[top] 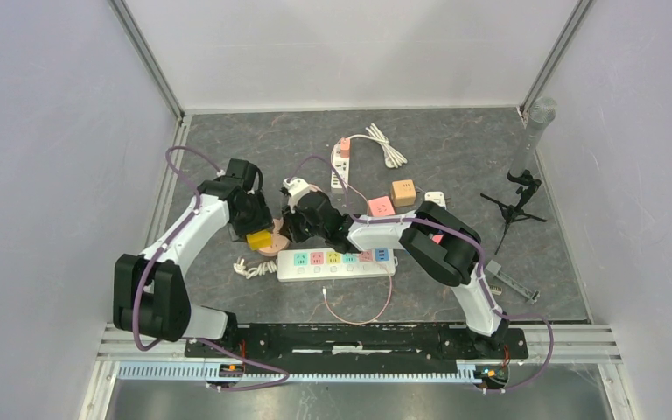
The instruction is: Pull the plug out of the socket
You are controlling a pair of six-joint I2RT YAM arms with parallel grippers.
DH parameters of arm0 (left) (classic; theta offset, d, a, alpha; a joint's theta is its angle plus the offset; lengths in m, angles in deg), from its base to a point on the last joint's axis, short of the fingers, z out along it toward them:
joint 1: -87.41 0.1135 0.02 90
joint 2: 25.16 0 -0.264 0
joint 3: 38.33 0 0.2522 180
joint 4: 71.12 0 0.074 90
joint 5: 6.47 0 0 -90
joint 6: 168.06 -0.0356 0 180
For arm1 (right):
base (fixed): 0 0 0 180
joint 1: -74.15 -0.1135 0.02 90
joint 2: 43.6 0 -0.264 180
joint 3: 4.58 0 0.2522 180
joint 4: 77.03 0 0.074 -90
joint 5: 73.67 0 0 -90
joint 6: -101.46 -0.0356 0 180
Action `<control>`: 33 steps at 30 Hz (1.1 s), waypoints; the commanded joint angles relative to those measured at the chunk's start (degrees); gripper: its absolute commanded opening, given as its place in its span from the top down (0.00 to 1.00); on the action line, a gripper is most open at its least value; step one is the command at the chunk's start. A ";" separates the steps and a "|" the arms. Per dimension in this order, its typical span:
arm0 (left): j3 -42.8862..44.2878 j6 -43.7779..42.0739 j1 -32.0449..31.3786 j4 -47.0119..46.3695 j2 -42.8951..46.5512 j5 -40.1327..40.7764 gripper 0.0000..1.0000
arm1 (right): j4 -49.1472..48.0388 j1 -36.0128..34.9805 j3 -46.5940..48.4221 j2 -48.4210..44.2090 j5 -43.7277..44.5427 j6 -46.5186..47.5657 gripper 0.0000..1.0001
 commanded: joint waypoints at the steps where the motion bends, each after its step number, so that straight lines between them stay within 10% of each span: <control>1: 5.42 1.82 -2.74 -4.09 -0.43 -5.62 0.62 | 17.08 -1.11 -5.10 8.70 1.07 1.80 0.73; 11: 8.94 -0.43 -0.98 -2.51 2.46 -15.47 0.63 | 16.50 -1.06 -4.95 9.32 -0.41 1.87 0.74; 33: 10.33 -7.60 -3.97 1.63 0.53 -11.09 0.65 | 17.64 -1.06 -4.08 11.16 -0.43 2.68 0.74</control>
